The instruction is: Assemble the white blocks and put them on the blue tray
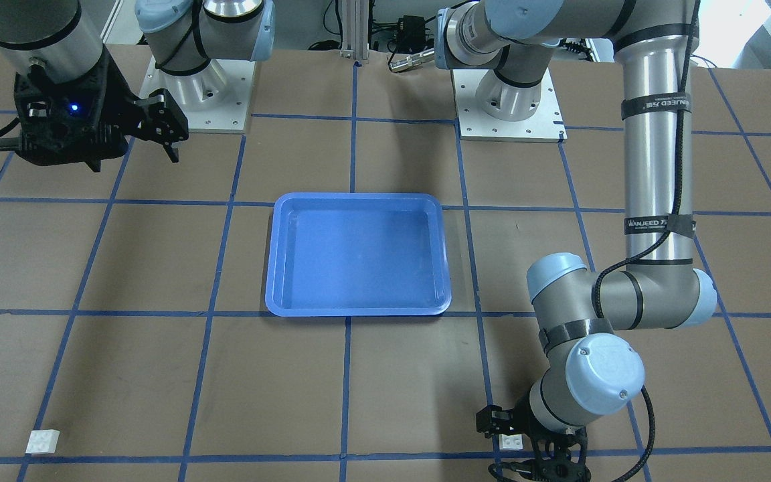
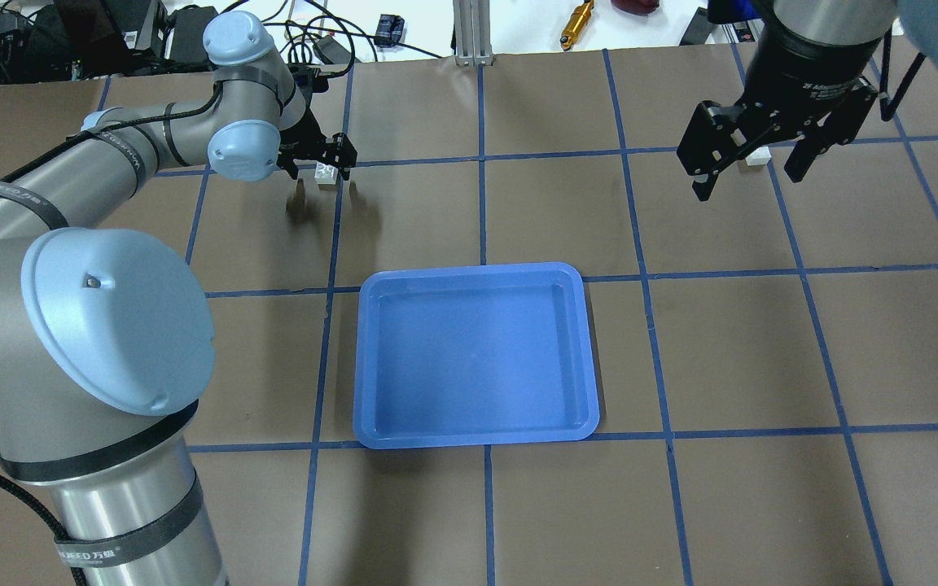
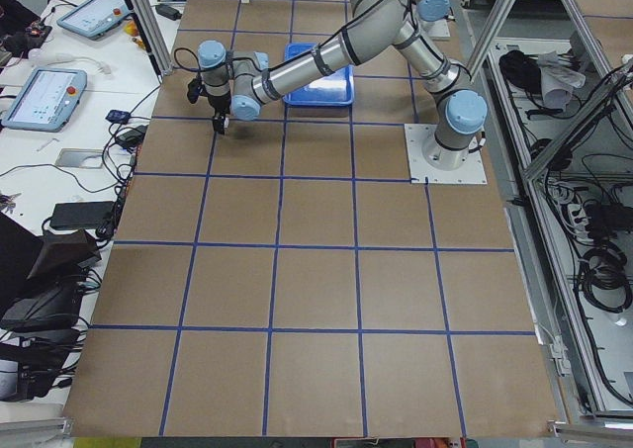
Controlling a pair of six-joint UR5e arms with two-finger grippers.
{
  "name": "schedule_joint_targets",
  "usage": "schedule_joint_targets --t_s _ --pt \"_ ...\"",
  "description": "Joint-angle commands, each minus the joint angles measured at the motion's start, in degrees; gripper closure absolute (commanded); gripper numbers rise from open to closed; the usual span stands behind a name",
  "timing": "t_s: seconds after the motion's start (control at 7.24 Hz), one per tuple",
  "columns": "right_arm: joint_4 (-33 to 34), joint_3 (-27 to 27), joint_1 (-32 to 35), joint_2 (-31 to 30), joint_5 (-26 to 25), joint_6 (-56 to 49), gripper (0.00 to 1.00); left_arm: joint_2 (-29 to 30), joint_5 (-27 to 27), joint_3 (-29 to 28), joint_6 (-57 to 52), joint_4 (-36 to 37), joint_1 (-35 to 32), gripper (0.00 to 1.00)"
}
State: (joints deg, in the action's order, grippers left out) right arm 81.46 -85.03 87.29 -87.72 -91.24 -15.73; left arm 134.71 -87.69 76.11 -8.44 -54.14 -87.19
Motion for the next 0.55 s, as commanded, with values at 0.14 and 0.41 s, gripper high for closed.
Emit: schedule_joint_targets --t_s 0.14,0.41 --pt "2.3 0.2 -6.1 2.6 0.1 -22.0 0.00 0.0 0.1 0.0 -0.3 1.4 0.0 0.38" --pt "8.0 0.0 -8.5 5.4 -0.2 -32.7 0.00 -0.3 0.1 0.0 -0.3 1.4 0.0 0.83"
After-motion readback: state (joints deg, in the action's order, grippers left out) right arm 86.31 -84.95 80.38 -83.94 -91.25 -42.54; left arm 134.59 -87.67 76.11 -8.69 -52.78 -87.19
